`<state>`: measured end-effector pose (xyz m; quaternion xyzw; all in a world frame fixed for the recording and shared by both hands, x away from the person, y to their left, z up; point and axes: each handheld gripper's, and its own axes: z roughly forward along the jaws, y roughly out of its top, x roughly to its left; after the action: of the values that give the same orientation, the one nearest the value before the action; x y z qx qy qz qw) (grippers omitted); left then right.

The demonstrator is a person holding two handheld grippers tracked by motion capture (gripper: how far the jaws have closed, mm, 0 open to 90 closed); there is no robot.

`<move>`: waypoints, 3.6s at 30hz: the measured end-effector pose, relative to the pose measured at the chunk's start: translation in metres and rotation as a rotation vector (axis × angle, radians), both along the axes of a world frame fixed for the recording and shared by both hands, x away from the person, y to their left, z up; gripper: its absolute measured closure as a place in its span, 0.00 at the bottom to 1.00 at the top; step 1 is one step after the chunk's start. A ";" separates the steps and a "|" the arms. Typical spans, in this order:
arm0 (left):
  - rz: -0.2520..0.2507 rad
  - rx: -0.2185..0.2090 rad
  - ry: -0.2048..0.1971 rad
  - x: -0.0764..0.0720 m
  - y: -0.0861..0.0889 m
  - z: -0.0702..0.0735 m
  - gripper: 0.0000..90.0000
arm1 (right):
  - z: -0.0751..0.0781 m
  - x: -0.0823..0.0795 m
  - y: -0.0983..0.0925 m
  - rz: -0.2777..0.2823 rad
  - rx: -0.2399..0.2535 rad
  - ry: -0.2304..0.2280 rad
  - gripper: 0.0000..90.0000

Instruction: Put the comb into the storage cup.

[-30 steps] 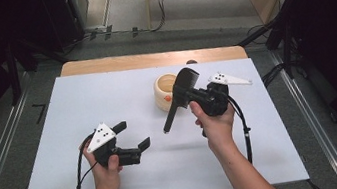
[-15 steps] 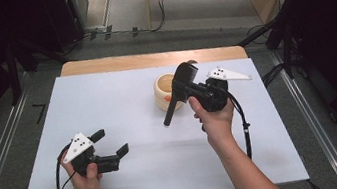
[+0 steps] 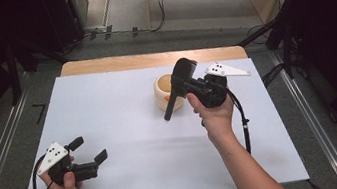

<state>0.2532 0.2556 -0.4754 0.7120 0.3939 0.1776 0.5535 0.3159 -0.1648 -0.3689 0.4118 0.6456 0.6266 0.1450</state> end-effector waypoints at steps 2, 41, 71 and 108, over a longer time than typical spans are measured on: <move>0.006 0.007 -0.005 -0.002 0.004 0.000 0.00 | 0.000 0.002 0.000 -0.009 -0.007 -0.013 0.92; 0.082 -0.006 -0.006 -0.009 0.048 -0.010 0.00 | 0.018 0.041 -0.010 -0.089 -0.040 -0.094 0.92; 0.077 -0.020 -0.005 -0.009 0.049 -0.010 0.00 | 0.004 0.075 -0.012 -0.139 -0.060 -0.080 0.92; 0.075 -0.031 -0.007 -0.009 0.050 -0.010 0.00 | -0.054 0.101 -0.002 -0.173 -0.067 0.035 0.92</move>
<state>0.2442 0.3058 -0.4858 0.6874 0.4210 0.1949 0.5588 0.4164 -0.1672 -0.4228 0.4719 0.6307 0.5823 0.2011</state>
